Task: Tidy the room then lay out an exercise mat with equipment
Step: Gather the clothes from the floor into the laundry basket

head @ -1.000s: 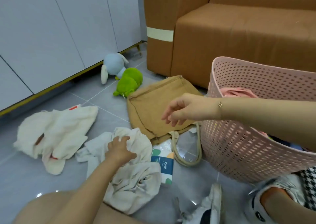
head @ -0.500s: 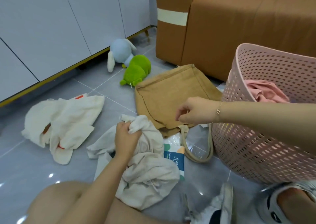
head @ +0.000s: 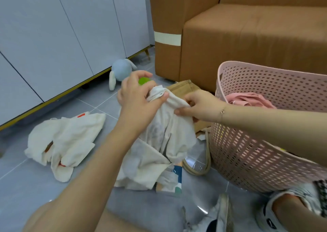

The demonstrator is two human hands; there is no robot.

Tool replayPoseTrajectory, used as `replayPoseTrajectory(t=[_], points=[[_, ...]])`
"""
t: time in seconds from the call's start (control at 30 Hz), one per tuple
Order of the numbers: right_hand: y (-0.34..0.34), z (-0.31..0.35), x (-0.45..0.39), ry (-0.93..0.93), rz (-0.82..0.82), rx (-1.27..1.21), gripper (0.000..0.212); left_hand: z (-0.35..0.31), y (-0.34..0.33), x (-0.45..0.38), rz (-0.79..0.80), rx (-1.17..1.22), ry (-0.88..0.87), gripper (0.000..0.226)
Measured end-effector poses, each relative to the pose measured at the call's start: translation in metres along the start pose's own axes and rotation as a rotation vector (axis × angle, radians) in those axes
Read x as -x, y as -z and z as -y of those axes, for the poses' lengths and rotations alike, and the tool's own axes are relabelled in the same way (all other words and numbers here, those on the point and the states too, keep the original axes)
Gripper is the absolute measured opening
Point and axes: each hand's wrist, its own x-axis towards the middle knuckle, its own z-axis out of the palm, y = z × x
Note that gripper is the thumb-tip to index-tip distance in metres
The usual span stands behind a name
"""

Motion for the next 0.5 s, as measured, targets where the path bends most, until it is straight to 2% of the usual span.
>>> replayPoseTrajectory(t=[0.03, 0.13, 0.23, 0.3, 0.4, 0.43, 0.5], points=[[0.009, 0.000, 0.002, 0.010, -0.029, 0.045, 0.027, -0.006, 0.002, -0.004, -0.032, -0.024, -0.033, 0.044], [0.030, 0.005, 0.010, 0.061, -0.160, 0.120, 0.029, -0.025, 0.006, -0.014, -0.005, 0.168, -0.053, 0.031], [0.044, -0.003, 0.013, 0.047, -0.349, 0.000, 0.026, -0.045, 0.003, -0.019, 0.071, 0.226, -0.034, 0.035], [0.056, -0.007, 0.013, 0.021, -0.435, -0.258, 0.019, -0.051, -0.005, -0.020, 0.148, 0.277, 0.016, 0.034], [0.081, -0.004, 0.019, -0.032, -0.541, -0.770, 0.013, -0.049, -0.023, -0.015, 0.323, 0.375, 0.149, 0.029], [0.092, -0.003, 0.022, -0.066, -0.556, -0.954, 0.016, -0.048, -0.031, -0.012, 0.394, 0.386, 0.194, 0.042], [0.115, -0.009, 0.029, -0.113, -0.533, -1.302, 0.017, -0.044, -0.048, -0.004, 0.524, 0.357, 0.253, 0.084]])
